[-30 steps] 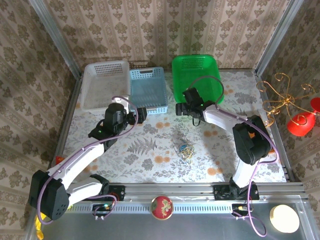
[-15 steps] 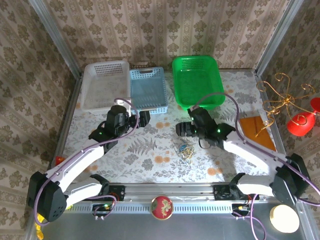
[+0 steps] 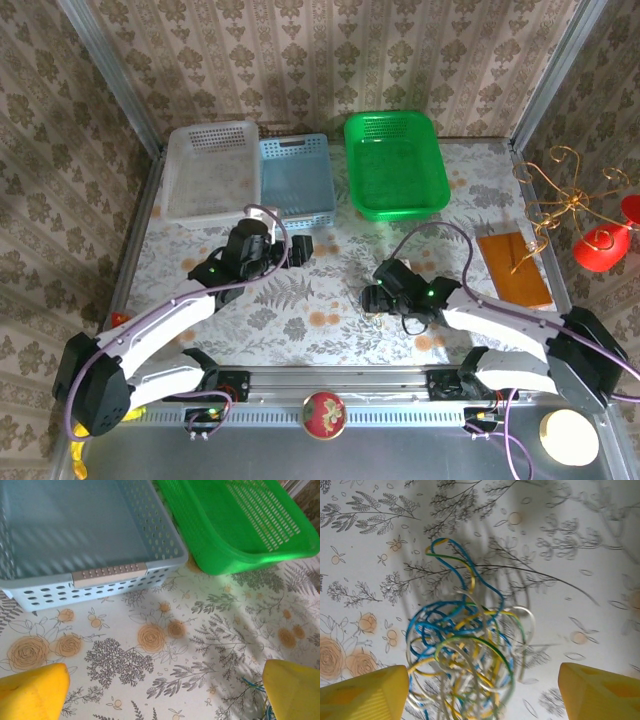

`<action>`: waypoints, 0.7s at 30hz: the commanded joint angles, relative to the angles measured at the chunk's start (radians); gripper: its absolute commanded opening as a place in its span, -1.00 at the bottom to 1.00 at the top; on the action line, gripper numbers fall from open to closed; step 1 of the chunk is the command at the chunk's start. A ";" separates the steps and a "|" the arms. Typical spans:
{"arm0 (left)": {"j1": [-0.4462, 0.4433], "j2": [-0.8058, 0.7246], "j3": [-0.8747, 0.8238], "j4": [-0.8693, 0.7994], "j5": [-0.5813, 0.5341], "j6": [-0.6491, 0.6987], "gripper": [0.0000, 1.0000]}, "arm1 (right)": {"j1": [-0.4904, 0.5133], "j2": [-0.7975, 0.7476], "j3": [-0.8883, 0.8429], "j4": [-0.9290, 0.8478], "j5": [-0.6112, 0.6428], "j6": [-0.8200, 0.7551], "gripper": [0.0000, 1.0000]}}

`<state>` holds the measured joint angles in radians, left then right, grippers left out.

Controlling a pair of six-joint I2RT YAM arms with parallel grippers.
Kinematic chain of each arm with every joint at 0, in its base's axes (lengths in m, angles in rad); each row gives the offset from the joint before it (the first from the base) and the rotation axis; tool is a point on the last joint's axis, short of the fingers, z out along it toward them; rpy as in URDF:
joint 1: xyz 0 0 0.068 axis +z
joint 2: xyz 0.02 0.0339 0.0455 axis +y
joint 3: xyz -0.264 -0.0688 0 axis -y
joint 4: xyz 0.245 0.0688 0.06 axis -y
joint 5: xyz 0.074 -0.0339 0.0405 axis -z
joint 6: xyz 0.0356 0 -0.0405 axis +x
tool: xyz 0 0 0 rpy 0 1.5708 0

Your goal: Untangle the cables

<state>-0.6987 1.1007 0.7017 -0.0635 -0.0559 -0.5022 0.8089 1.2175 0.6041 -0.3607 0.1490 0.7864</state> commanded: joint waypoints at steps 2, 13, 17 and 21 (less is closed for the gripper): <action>-0.024 0.022 0.025 0.011 -0.004 -0.021 1.00 | 0.002 0.118 0.092 0.157 -0.046 0.000 0.38; -0.044 0.001 0.001 0.011 -0.048 -0.047 1.00 | -0.051 0.256 0.297 0.202 -0.054 -0.097 0.27; -0.044 -0.022 -0.020 0.010 -0.055 -0.049 1.00 | -0.050 0.128 0.214 0.157 0.003 -0.085 0.32; -0.044 -0.025 -0.027 0.008 -0.053 -0.047 1.00 | -0.050 -0.001 0.104 0.094 0.032 -0.058 0.31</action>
<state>-0.7391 1.0901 0.6876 -0.0601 -0.0937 -0.5320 0.7597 1.2728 0.7578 -0.1848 0.1276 0.7109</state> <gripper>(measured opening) 0.999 0.658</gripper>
